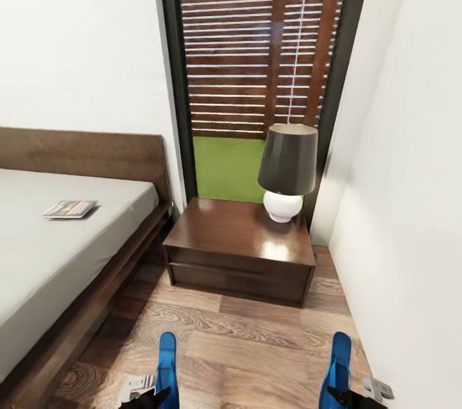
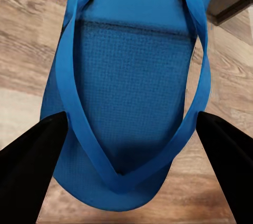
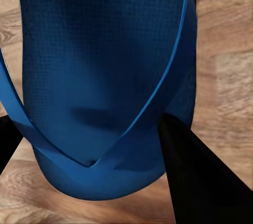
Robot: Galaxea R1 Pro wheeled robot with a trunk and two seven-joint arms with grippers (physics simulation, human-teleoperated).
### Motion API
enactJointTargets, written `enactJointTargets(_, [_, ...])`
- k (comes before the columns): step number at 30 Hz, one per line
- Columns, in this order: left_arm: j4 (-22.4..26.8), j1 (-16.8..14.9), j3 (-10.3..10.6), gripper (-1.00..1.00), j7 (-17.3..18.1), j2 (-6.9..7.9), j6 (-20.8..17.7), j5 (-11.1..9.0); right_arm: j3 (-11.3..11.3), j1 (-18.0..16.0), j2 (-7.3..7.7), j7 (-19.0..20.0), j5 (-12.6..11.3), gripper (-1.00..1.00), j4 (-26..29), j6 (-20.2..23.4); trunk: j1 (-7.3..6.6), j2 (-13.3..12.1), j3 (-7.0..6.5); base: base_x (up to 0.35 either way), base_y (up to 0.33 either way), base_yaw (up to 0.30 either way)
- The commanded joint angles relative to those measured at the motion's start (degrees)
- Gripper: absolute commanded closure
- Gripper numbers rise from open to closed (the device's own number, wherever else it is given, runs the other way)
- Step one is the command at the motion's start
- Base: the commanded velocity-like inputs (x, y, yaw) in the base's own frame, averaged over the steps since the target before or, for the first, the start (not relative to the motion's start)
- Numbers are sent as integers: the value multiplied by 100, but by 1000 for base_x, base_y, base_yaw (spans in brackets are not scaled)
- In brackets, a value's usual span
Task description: In the bedroom, move the book from the bed onto either nightstand, and place the two sandals side by side next to the bed.
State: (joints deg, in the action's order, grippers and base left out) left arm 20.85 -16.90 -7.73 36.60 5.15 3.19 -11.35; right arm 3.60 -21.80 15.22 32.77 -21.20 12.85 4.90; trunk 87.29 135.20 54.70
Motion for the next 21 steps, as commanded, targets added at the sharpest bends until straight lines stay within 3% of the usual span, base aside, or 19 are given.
enactJointTargets(1, [-10, -6, -18, 100, 31, 0, 4, -16, 36, 0, -1, 10, -33, 100, 7, 54, -1, 2, 5, 0, 0, 290])
enactJointTargets(21, [-10, -6, -18, 100, 31, 3, 6, -16, 36, 0, -2, 10, -33, 100, 7, 54, -1, 2, 5, 0, 0, 290])
